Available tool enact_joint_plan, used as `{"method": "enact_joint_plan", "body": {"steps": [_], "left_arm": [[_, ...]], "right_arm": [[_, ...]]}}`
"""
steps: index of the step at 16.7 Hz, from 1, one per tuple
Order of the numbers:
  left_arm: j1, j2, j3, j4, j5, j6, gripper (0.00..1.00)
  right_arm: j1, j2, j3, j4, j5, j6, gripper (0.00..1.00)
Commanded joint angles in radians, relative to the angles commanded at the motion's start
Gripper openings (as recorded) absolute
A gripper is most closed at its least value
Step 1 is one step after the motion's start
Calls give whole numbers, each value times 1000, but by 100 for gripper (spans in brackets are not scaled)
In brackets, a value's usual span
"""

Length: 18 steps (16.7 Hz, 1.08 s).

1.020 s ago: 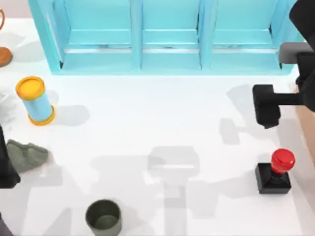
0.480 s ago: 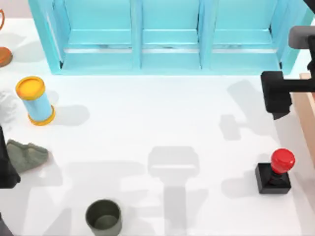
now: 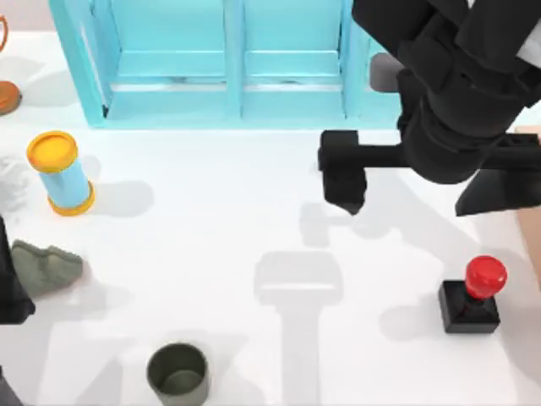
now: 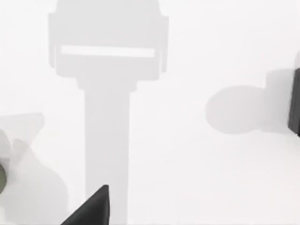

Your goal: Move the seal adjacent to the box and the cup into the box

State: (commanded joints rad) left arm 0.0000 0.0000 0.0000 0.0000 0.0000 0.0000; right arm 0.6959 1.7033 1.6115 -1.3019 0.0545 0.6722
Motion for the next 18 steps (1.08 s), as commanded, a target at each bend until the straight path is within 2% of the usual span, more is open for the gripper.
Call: {"method": "enact_joint_plan", "body": {"steps": [4,7,12,18], "left_arm": [[0,0,0,0,0,0,100],[0,0,0,0,0,0,100],[0,0,0,0,0,0,100],[0,0,0,0,0,0,100]], "right_arm": [[236,198,164,-17,-13,212,100],[348,346,279,-35,-28,339,100],[411,512,404,-62,-50,452,100],[411,524,408,-59,-52,457,100]]}}
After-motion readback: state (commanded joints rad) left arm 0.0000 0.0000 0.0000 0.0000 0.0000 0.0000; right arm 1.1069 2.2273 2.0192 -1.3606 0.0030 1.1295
